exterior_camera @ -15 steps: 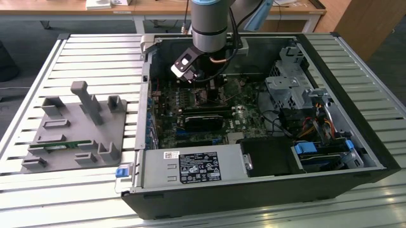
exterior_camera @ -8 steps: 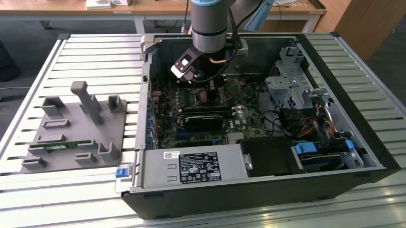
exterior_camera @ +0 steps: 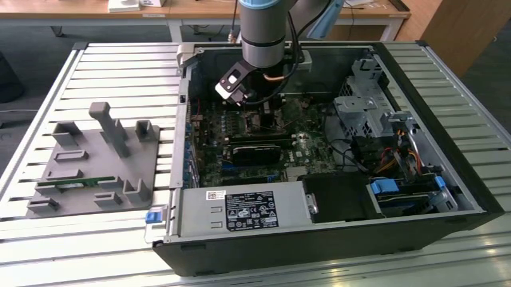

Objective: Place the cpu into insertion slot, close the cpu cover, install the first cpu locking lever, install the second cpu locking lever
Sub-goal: 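Place the cpu into insertion slot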

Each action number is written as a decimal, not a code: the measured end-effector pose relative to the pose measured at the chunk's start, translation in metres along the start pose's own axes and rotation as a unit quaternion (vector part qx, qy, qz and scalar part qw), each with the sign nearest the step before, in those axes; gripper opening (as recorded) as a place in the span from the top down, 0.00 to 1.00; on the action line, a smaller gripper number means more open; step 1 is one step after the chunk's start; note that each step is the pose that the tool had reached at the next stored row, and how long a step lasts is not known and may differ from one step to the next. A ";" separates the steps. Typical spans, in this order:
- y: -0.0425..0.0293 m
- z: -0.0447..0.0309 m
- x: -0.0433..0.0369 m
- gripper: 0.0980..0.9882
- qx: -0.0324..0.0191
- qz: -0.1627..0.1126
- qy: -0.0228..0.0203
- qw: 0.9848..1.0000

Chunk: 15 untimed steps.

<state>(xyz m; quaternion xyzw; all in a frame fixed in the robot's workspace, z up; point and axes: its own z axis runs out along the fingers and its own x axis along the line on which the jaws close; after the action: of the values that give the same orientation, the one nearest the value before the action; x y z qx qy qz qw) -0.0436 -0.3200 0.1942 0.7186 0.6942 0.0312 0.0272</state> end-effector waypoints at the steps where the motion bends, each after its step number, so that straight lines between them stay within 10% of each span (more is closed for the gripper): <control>1: 0.0000 0.0000 0.0000 0.52 0.000 0.000 0.000 1.000; 15: 0.0000 0.0003 0.0000 0.43 0.000 0.000 0.000 1.000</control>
<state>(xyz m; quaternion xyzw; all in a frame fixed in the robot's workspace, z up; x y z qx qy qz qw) -0.0436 -0.3201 0.1940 0.7186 0.6942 0.0311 0.0273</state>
